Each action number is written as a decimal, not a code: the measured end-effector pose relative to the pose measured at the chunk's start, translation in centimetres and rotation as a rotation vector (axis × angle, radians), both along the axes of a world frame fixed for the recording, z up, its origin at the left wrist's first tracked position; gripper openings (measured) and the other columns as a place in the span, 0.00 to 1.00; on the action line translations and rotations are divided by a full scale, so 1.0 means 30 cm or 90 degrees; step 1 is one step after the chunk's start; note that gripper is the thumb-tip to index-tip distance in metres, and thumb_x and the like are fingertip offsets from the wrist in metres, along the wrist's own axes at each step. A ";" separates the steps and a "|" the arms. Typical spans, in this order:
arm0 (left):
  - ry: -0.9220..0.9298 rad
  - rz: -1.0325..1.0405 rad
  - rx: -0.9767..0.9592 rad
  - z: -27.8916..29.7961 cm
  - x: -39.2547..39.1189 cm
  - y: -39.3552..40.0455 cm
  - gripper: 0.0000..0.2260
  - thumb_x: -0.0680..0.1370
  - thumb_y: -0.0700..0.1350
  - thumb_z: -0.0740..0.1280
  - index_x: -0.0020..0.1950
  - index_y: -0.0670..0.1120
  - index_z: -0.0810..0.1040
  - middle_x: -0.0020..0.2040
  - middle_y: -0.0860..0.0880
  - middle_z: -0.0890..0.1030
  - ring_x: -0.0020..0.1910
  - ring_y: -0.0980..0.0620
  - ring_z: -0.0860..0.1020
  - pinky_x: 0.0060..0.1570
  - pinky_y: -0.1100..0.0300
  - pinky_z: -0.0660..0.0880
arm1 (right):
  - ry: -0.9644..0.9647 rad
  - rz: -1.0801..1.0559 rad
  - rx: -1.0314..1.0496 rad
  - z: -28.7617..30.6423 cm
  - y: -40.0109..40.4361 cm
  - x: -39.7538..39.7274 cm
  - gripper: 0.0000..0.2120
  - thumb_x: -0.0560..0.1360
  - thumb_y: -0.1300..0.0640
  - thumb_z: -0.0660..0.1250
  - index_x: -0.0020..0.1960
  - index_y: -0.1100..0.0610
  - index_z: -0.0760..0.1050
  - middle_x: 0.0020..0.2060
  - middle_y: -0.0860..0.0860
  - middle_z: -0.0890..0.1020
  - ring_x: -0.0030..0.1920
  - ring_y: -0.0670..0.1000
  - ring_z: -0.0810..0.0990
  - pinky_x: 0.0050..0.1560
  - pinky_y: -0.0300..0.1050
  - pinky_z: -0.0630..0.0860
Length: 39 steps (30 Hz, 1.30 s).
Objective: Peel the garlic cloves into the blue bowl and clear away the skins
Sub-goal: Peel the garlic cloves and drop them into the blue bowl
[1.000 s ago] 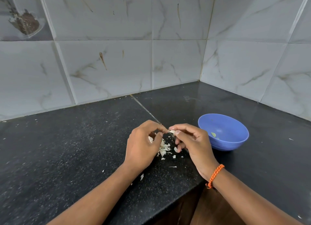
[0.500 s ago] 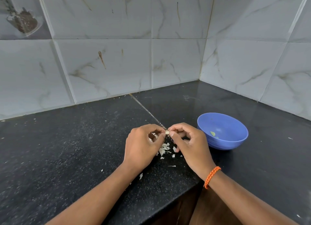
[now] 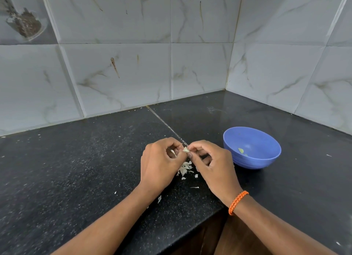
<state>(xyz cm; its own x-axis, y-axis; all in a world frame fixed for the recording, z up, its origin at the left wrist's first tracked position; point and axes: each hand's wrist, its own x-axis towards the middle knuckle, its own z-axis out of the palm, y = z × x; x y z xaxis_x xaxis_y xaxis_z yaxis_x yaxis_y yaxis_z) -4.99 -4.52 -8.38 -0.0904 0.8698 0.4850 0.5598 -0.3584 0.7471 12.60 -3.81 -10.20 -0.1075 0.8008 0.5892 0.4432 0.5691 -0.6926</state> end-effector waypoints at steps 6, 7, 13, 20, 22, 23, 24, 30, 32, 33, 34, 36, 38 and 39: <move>-0.084 -0.042 -0.037 -0.010 -0.003 0.010 0.05 0.77 0.46 0.76 0.41 0.52 0.86 0.29 0.49 0.83 0.31 0.41 0.82 0.36 0.44 0.81 | 0.094 0.061 -0.052 0.002 0.001 0.005 0.05 0.80 0.61 0.74 0.55 0.55 0.86 0.43 0.46 0.88 0.46 0.48 0.88 0.47 0.43 0.86; -0.098 -0.046 -0.048 -0.008 -0.004 0.010 0.07 0.78 0.43 0.76 0.41 0.51 0.86 0.29 0.49 0.83 0.30 0.42 0.82 0.34 0.46 0.80 | 0.117 0.073 -0.068 0.003 0.005 0.006 0.05 0.80 0.63 0.74 0.55 0.56 0.86 0.43 0.48 0.88 0.45 0.50 0.89 0.48 0.44 0.86; -0.200 -0.108 -0.107 0.000 -0.003 0.005 0.07 0.79 0.38 0.75 0.41 0.45 0.87 0.29 0.44 0.83 0.22 0.60 0.72 0.28 0.67 0.69 | 0.237 0.155 -0.159 0.005 0.025 0.015 0.05 0.79 0.69 0.72 0.54 0.63 0.85 0.42 0.58 0.88 0.42 0.58 0.89 0.46 0.48 0.86; -0.251 -0.143 -0.113 0.005 -0.001 0.003 0.06 0.79 0.39 0.76 0.42 0.44 0.87 0.28 0.46 0.82 0.23 0.57 0.73 0.29 0.65 0.70 | 0.335 0.232 -0.289 0.009 0.035 0.031 0.06 0.80 0.68 0.71 0.56 0.66 0.84 0.45 0.65 0.86 0.40 0.58 0.85 0.44 0.47 0.84; -0.260 -0.154 -0.119 0.002 0.000 0.007 0.05 0.79 0.38 0.76 0.43 0.42 0.87 0.28 0.47 0.81 0.22 0.57 0.73 0.28 0.66 0.70 | 0.373 0.275 -0.355 0.013 0.045 0.042 0.06 0.80 0.69 0.70 0.56 0.68 0.83 0.44 0.66 0.85 0.37 0.55 0.83 0.41 0.47 0.83; -0.264 -0.160 -0.121 0.000 0.001 0.008 0.05 0.80 0.37 0.75 0.44 0.41 0.86 0.28 0.48 0.81 0.22 0.58 0.73 0.28 0.67 0.69 | 0.388 0.293 -0.388 0.018 0.049 0.047 0.06 0.80 0.69 0.70 0.56 0.69 0.83 0.44 0.65 0.84 0.35 0.54 0.81 0.39 0.46 0.82; -0.264 -0.166 -0.123 -0.002 0.003 0.007 0.04 0.80 0.36 0.75 0.45 0.39 0.86 0.28 0.48 0.81 0.21 0.58 0.73 0.27 0.68 0.68 | 0.399 0.307 -0.417 0.023 0.052 0.053 0.07 0.80 0.69 0.69 0.56 0.69 0.82 0.43 0.63 0.84 0.35 0.52 0.80 0.37 0.45 0.81; -0.217 -0.181 -0.093 -0.012 0.007 0.009 0.03 0.82 0.39 0.74 0.49 0.44 0.85 0.39 0.44 0.85 0.27 0.49 0.80 0.30 0.61 0.72 | 0.430 0.269 -0.387 0.012 0.059 0.051 0.09 0.81 0.67 0.68 0.58 0.66 0.85 0.41 0.60 0.83 0.34 0.51 0.77 0.33 0.42 0.77; -0.175 -0.165 -0.081 -0.022 0.003 0.018 0.04 0.82 0.41 0.74 0.49 0.49 0.86 0.47 0.48 0.86 0.30 0.44 0.83 0.33 0.54 0.76 | 0.407 0.207 -0.307 0.002 0.055 0.044 0.10 0.81 0.67 0.69 0.58 0.62 0.87 0.41 0.60 0.84 0.34 0.52 0.77 0.31 0.43 0.77; -0.158 -0.155 -0.076 -0.030 0.000 0.022 0.07 0.81 0.39 0.74 0.51 0.52 0.87 0.50 0.52 0.86 0.30 0.44 0.83 0.35 0.51 0.79 | 0.382 0.177 -0.271 0.001 0.049 0.041 0.10 0.81 0.67 0.69 0.57 0.60 0.88 0.41 0.60 0.85 0.35 0.53 0.78 0.31 0.43 0.77; -0.140 -0.146 -0.072 -0.035 -0.004 0.025 0.11 0.80 0.38 0.74 0.53 0.54 0.87 0.52 0.54 0.86 0.30 0.45 0.83 0.36 0.48 0.82 | 0.347 0.149 -0.237 0.002 0.041 0.040 0.10 0.82 0.67 0.69 0.57 0.58 0.88 0.41 0.59 0.86 0.36 0.53 0.79 0.31 0.43 0.78; -0.098 -0.127 -0.061 -0.044 -0.014 0.034 0.17 0.78 0.37 0.73 0.56 0.60 0.86 0.54 0.57 0.85 0.31 0.44 0.84 0.41 0.42 0.85 | 0.252 0.092 -0.165 0.005 0.025 0.035 0.10 0.82 0.66 0.70 0.56 0.56 0.88 0.41 0.54 0.87 0.36 0.52 0.82 0.32 0.44 0.80; -0.048 -0.105 -0.041 -0.051 -0.019 0.045 0.12 0.79 0.44 0.75 0.54 0.62 0.87 0.53 0.60 0.85 0.32 0.48 0.83 0.42 0.42 0.84 | 0.159 0.033 -0.099 0.003 0.011 0.024 0.08 0.81 0.65 0.72 0.54 0.54 0.87 0.40 0.49 0.87 0.35 0.49 0.84 0.34 0.42 0.81; -0.023 -0.090 -0.032 -0.052 -0.018 0.047 0.08 0.79 0.47 0.76 0.51 0.62 0.87 0.52 0.62 0.86 0.33 0.52 0.83 0.42 0.44 0.84 | 0.123 0.011 -0.071 0.002 0.006 0.018 0.08 0.80 0.64 0.73 0.54 0.53 0.87 0.41 0.46 0.87 0.36 0.49 0.85 0.35 0.41 0.82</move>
<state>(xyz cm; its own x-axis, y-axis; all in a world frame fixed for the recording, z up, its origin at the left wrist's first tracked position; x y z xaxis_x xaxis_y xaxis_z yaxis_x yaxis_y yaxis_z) -5.53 -3.10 -9.93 0.0178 0.8982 0.4392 0.4790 -0.3932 0.7848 13.15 -3.62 -10.14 -0.0154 0.8610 0.5083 0.2879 0.4907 -0.8224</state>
